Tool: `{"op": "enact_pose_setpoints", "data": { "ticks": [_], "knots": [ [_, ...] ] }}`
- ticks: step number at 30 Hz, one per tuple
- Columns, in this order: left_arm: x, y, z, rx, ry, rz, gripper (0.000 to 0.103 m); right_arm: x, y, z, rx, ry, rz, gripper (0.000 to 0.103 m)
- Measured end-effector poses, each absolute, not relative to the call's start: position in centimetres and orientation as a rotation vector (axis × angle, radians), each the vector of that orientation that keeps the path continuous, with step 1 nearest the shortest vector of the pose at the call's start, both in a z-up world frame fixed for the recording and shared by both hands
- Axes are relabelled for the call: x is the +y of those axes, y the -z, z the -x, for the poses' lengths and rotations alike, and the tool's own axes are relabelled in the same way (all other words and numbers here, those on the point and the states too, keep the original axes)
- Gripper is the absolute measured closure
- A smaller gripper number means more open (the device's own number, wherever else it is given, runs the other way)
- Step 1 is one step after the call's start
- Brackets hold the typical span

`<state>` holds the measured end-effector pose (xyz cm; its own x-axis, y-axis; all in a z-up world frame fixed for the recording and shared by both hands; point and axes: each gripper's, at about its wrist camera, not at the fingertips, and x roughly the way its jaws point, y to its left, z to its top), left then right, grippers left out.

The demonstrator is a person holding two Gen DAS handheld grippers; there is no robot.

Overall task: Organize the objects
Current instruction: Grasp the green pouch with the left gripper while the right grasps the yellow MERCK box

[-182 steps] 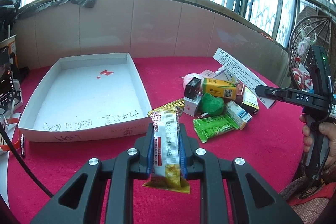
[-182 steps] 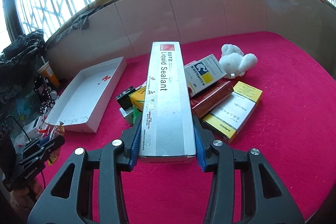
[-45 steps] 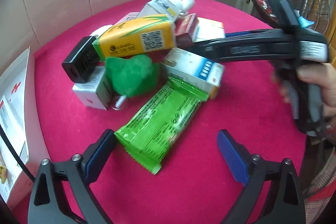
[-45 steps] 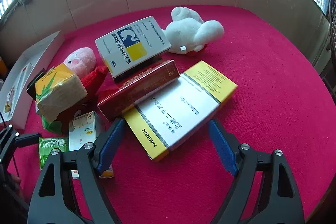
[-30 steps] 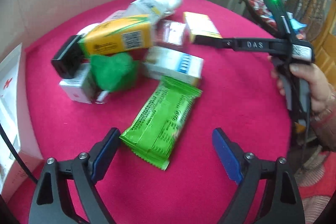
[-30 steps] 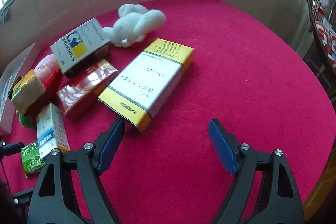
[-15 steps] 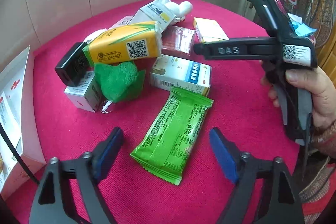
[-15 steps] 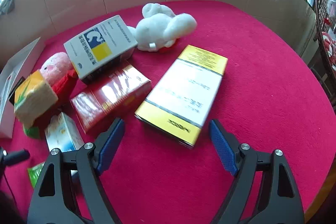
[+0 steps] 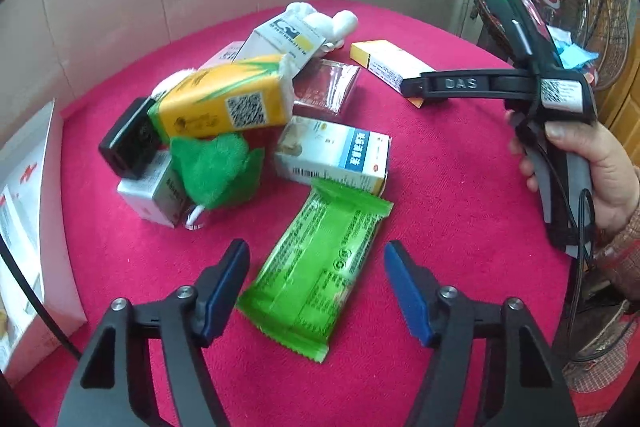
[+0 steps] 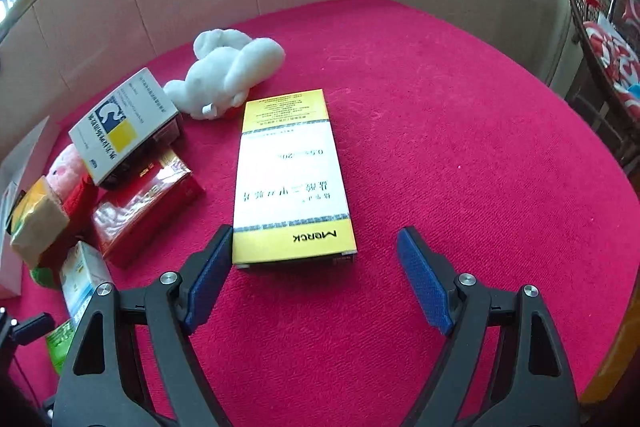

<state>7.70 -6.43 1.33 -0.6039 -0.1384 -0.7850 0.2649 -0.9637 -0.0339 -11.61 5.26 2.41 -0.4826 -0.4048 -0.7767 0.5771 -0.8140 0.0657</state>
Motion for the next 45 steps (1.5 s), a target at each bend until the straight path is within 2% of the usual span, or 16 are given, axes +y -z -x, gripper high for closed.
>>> {"op": "enact_pose_setpoints", "data": {
  "ticks": [6, 12, 15, 16, 17, 18, 20, 21, 25, 33, 45],
  "knots": [
    [-6.7, -0.6, -7.8, 0.219, 2.614, -1.269, 0.033, 3.7, -2.4, 11.5, 0.358, 2.255, -1.096, 0.020],
    [-6.4, -0.6, -7.7, 0.192, 2.611, -1.274, 0.032, 4.4, -2.4, 11.1, 0.300, 2.229, -1.083, 0.022],
    [-6.2, -0.5, -8.0, 0.192, 2.614, -1.245, 0.033, 4.8, -2.9, 10.4, 0.285, 2.225, -1.063, 0.046],
    [-6.2, -0.6, -8.0, 0.193, 2.613, -1.243, 0.034, 4.9, -2.9, 10.1, 0.284, 2.221, -1.059, 0.046],
    [-6.1, -0.6, -8.1, 0.194, 2.616, -1.240, 0.041, 4.9, -2.9, 9.9, 0.283, 2.213, -1.057, 0.046],
    [-5.9, -0.8, -8.3, 0.196, 2.626, -1.230, 0.054, 5.0, -2.9, 9.6, 0.280, 2.210, -1.050, 0.046],
    [-5.9, -0.9, -8.5, 0.199, 2.624, -1.217, 0.065, 4.9, -2.9, 9.8, 0.274, 2.209, -1.036, 0.046],
    [-5.9, -0.9, -8.6, 0.209, 2.627, -1.211, 0.067, 5.0, -3.0, 9.7, 0.269, 2.211, -1.027, 0.046],
    [-5.8, -1.0, -9.3, 0.218, 2.623, -1.200, 0.067, 5.2, -3.2, 9.5, 0.260, 2.225, -0.990, 0.046],
    [-4.7, -1.8, -10.0, 0.116, 2.608, -1.126, 0.067, 6.2, -4.0, 9.5, 0.199, 2.269, -0.915, 0.046],
    [-5.5, -3.5, -12.4, 0.174, 2.587, -0.923, 0.067, 5.4, -5.7, 7.4, 0.214, 2.233, -0.851, 0.046]
  ]
}}
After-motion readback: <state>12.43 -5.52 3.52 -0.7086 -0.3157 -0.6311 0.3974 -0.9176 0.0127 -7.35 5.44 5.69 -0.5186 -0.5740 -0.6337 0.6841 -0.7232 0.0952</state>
